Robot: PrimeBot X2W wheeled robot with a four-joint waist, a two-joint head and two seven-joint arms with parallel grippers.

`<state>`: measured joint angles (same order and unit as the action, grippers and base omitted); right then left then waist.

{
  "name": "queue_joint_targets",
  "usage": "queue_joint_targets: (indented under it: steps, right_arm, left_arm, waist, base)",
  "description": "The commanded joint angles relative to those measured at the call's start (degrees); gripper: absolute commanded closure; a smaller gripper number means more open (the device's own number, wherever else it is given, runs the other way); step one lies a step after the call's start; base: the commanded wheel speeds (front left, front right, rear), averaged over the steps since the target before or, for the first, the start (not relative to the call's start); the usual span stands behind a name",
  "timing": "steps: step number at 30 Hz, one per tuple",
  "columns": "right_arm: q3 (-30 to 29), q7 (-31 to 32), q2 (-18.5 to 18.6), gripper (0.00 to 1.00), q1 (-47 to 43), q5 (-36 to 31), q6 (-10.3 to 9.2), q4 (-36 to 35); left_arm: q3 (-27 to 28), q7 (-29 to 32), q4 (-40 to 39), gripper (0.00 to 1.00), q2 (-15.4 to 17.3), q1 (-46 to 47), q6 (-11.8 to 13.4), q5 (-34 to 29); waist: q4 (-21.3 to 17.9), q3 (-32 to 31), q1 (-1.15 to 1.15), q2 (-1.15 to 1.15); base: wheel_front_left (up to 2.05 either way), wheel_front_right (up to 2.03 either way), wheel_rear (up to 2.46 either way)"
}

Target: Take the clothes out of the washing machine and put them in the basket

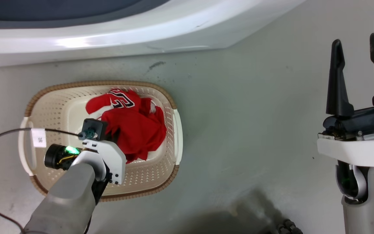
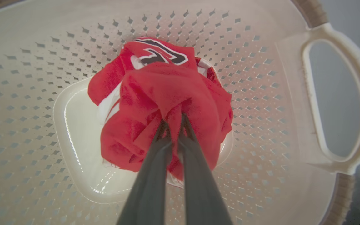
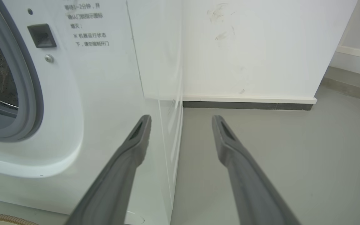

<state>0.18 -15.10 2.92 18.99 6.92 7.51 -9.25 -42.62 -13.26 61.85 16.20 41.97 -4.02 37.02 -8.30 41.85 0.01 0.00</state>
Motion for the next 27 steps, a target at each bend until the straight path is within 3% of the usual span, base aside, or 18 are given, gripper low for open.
queue_joint_targets:
  steps: [1,7,13,14,15,20,27]
  right_arm:
    - [-0.31,-0.09,-0.08,0.00,1.39,0.54,-0.04,-0.23]
    - [-0.05,-0.09,-0.08,0.00,2.49,1.18,-0.04,-0.56]
    - [0.39,-0.10,-0.08,0.00,3.00,1.68,-0.04,0.02]
    - [0.38,-0.09,-0.08,0.00,2.89,1.75,-0.04,0.16]
    - [0.31,-0.09,-0.08,0.00,2.72,1.77,-0.04,0.30]
    - [0.11,-0.09,-0.08,0.00,1.50,1.26,-0.04,0.86]
    - [0.26,-0.10,-0.07,0.00,-1.10,0.03,-0.04,1.89]
  left_arm:
    - [-0.82,1.07,2.68,1.00,-0.70,2.35,-0.42,-0.84]
    - [-5.06,5.44,9.14,1.00,-2.62,6.93,-0.81,-4.28]
    - [-5.71,9.98,11.23,1.00,-3.27,7.22,-0.46,-3.91]
    - [-5.66,10.26,11.35,0.95,-3.36,6.64,-0.52,-3.59]
    - [-5.57,10.41,11.47,0.00,-3.47,6.14,-0.59,-3.42]
    - [-4.49,9.33,11.64,0.00,-4.26,3.55,-1.30,-1.56]
    - [-2.05,1.13,11.72,0.00,-5.99,-0.33,-1.98,1.60]
  waist:
    - [-1.20,2.87,-0.01,0.00]
    - [-1.77,5.74,-0.01,0.00]
    - [-2.20,5.68,-0.01,0.00]
    - [-2.20,5.29,-0.01,0.00]
    - [-2.16,4.83,-0.01,0.00]
    - [-1.28,1.58,-0.01,0.00]
    - [1.11,-5.76,-0.01,0.00]
  base:
    - [0.00,0.00,0.00]
    - [0.00,0.00,0.00]
    - [0.00,0.00,0.00]
    - [0.00,0.00,0.00]
    - [0.00,0.00,0.00]
    - [0.00,0.00,0.00]
    - [0.00,0.00,0.00]
